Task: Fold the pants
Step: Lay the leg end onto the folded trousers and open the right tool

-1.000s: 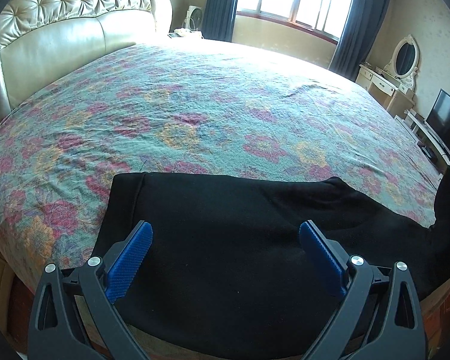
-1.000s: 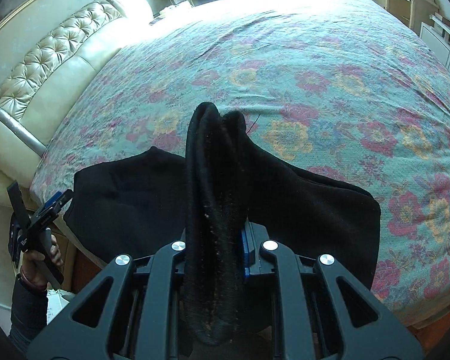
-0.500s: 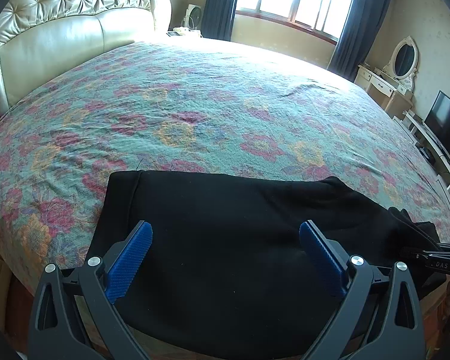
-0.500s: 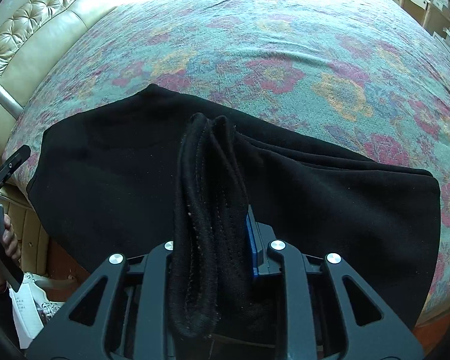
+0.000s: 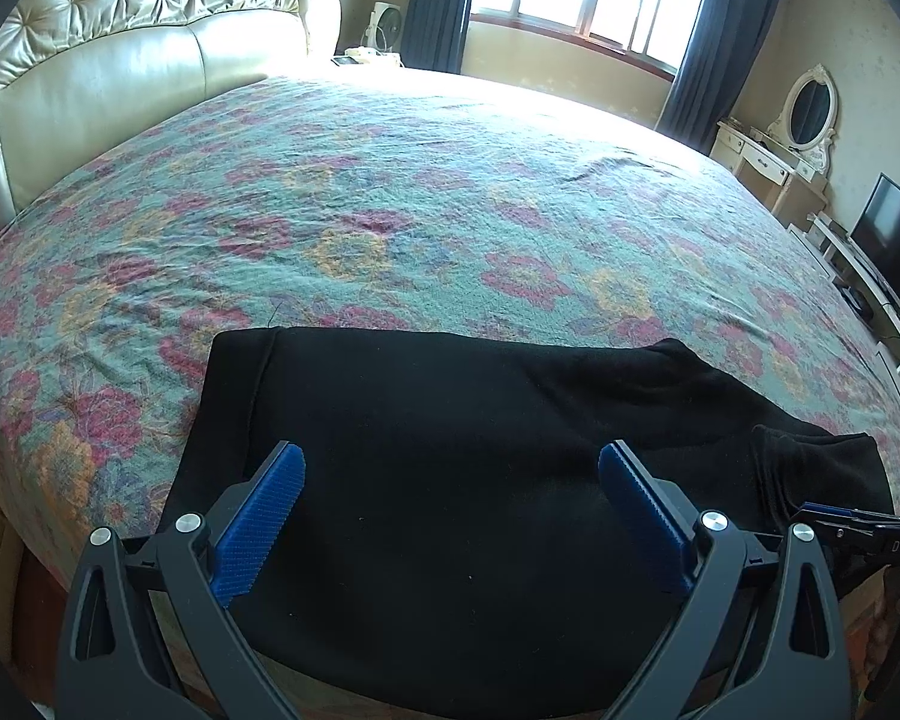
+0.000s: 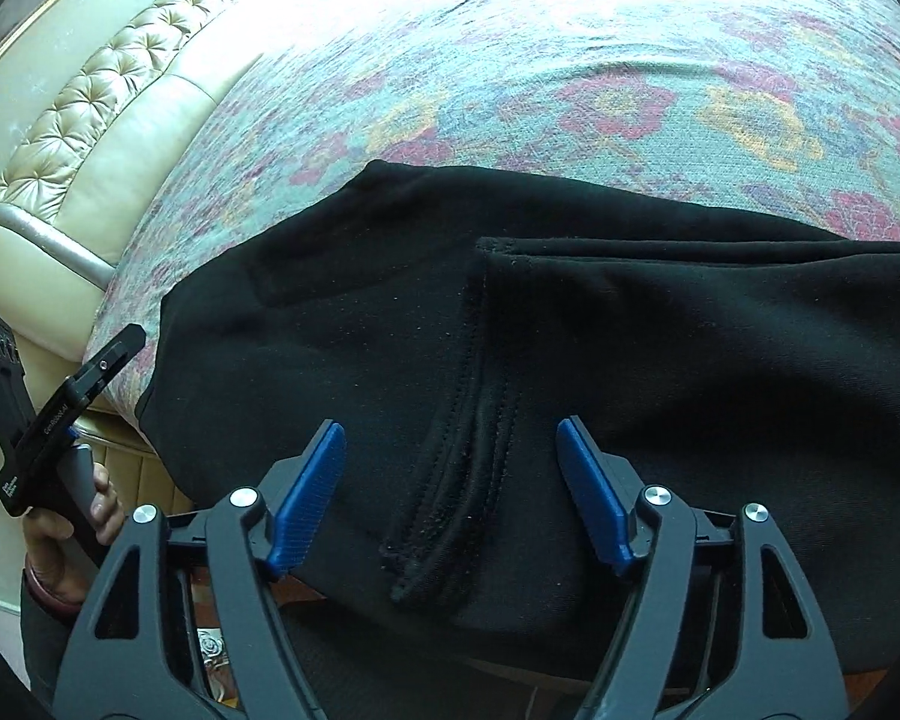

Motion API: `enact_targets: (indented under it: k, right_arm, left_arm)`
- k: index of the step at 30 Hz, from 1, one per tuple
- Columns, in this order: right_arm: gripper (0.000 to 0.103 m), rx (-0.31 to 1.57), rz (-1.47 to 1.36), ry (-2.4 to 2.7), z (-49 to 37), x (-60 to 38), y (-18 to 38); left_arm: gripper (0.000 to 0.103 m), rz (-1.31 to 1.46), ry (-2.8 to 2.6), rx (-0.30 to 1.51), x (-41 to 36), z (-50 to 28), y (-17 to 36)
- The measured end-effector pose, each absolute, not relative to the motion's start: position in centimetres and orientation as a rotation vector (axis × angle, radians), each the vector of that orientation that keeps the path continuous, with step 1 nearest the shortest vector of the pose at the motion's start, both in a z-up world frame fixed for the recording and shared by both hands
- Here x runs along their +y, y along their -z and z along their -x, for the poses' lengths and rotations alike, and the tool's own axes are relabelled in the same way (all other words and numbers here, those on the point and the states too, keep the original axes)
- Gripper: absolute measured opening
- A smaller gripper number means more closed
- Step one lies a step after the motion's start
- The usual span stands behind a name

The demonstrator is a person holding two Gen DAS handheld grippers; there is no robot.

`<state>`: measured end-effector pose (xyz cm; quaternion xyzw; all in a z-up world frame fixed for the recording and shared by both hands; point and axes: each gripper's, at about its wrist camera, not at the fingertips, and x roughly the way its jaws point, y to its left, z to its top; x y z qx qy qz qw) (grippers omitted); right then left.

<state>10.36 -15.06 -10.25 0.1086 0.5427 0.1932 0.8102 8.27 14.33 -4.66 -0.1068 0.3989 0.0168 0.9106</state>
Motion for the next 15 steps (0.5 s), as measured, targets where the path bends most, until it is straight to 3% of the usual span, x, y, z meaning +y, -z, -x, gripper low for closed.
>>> enact_targets:
  k: [15]
  right_arm:
    - [0.08,1.104,-0.259,-0.433,-7.4,-15.0,10.1]
  left_arm:
    - [0.098,0.229,-0.036,0.838,14.2,-8.3,5.4]
